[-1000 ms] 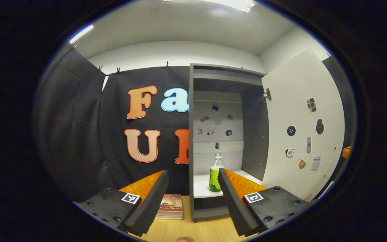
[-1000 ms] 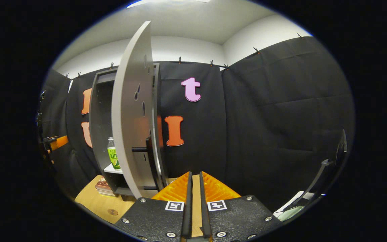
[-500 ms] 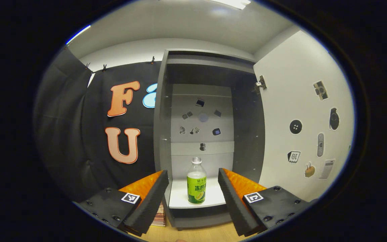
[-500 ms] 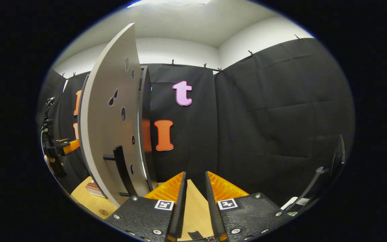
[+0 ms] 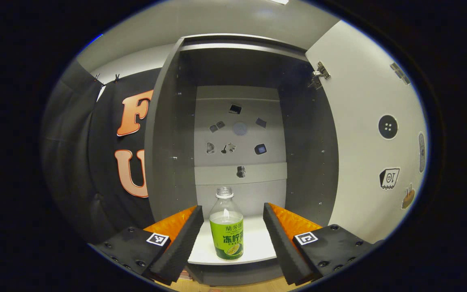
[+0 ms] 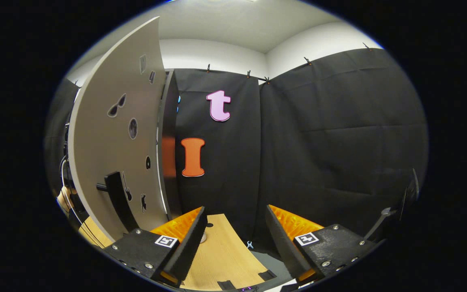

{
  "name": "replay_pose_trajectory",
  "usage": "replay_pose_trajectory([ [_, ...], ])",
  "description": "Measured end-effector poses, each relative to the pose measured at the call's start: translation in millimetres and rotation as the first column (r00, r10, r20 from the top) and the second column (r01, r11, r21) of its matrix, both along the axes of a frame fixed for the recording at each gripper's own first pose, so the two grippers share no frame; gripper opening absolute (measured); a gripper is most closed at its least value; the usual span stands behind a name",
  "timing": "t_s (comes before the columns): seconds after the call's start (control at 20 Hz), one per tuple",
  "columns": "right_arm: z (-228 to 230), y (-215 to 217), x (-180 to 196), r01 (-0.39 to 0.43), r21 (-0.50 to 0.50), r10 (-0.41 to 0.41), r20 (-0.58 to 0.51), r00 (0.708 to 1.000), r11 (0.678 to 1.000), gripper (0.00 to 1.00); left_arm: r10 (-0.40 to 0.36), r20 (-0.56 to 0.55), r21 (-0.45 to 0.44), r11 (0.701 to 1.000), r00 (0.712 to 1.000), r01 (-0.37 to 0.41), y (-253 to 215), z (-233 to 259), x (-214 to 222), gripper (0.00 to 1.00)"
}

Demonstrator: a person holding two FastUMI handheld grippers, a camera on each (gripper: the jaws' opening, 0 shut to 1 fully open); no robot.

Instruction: Open the cabinet door with the right hand, grasp the bottle in the cabinet with the left hand and place it on the coaster, then close the cabinet door with the right hand.

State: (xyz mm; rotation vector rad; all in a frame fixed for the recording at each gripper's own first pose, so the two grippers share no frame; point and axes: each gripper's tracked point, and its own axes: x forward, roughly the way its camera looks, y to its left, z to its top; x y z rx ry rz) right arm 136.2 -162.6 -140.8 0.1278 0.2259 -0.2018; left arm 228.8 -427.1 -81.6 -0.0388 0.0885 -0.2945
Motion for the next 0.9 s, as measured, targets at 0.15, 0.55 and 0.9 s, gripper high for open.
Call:
replay_pose_trajectory([
  [0.15,-8.4,-6.9,4.8,0.017,0.01,-0.017,-0.017,1.0,1.0,0.92,0.014,-0.021,0.005,1.0,1.0,-0.013,-3.9,-17.5,22.5,0.97],
  [0.55,-24.8,-19.5,5.1,0.058,0.028,-0.056,-0.056,0.997,0.998,0.92,0.002,-0.106,-0.018,1.0,0.994,-0.004,-11.1,-60.7,55.4,0.97],
  [0.9,-31.3,-13.1,4.0,0.051,0.046,-0.048,-0.069,0.996,0.998,0.97,-0.039,-0.126,-0.046,0.998,0.991,0.033,-6.3,-56.9,34.6,0.81],
])
